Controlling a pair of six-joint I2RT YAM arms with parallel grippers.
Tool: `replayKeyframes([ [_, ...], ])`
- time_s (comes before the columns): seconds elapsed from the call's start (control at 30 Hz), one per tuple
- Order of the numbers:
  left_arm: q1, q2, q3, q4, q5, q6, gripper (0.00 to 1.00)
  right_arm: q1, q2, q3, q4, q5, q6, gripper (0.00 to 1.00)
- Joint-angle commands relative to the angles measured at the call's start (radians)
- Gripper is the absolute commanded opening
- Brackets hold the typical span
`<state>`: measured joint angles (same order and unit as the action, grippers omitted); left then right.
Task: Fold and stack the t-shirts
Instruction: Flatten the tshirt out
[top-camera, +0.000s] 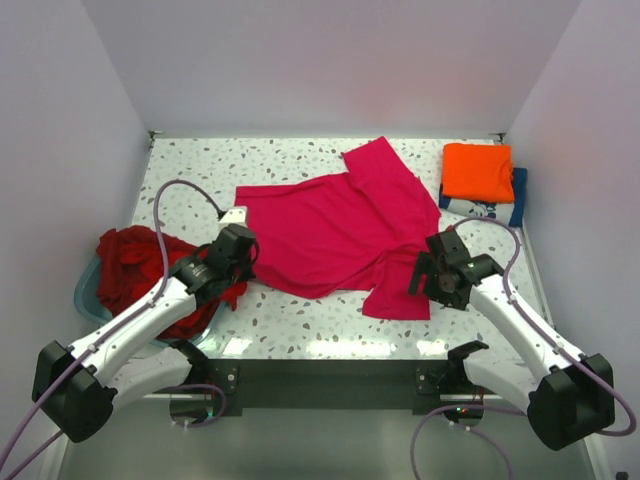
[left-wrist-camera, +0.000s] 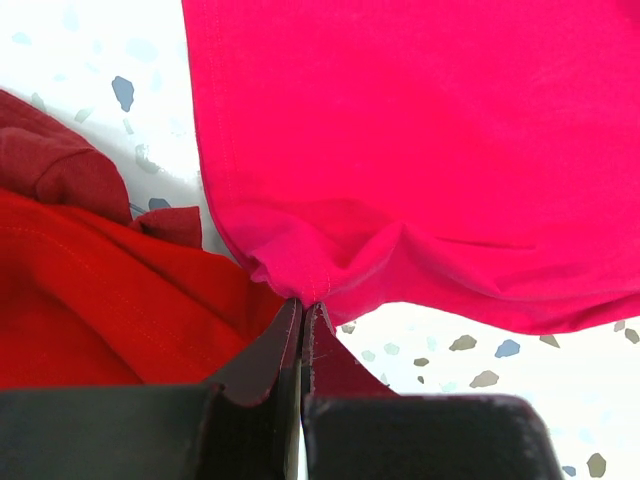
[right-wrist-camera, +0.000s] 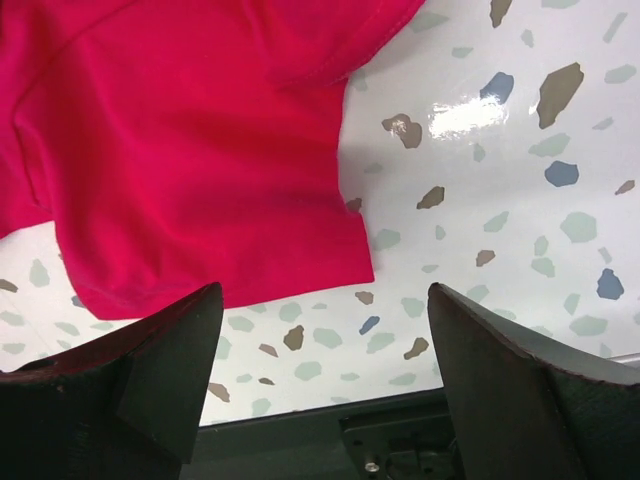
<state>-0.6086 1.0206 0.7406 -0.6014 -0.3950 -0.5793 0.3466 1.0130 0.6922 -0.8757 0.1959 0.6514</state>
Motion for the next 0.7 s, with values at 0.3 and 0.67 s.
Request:
replayKeyframes([
  [0.3,0.01,-0.031,0.028,0.015,0.002,0.022,0.0,0.0,0.056,-0.08,0.078,-0.027,0.09,0.83],
  [0.67,0.009,-0.017,0.026,0.025,0.008,0.024,0.0,-0.001,0.136,-0.149,0.198,-0.044,0.108,0.79],
])
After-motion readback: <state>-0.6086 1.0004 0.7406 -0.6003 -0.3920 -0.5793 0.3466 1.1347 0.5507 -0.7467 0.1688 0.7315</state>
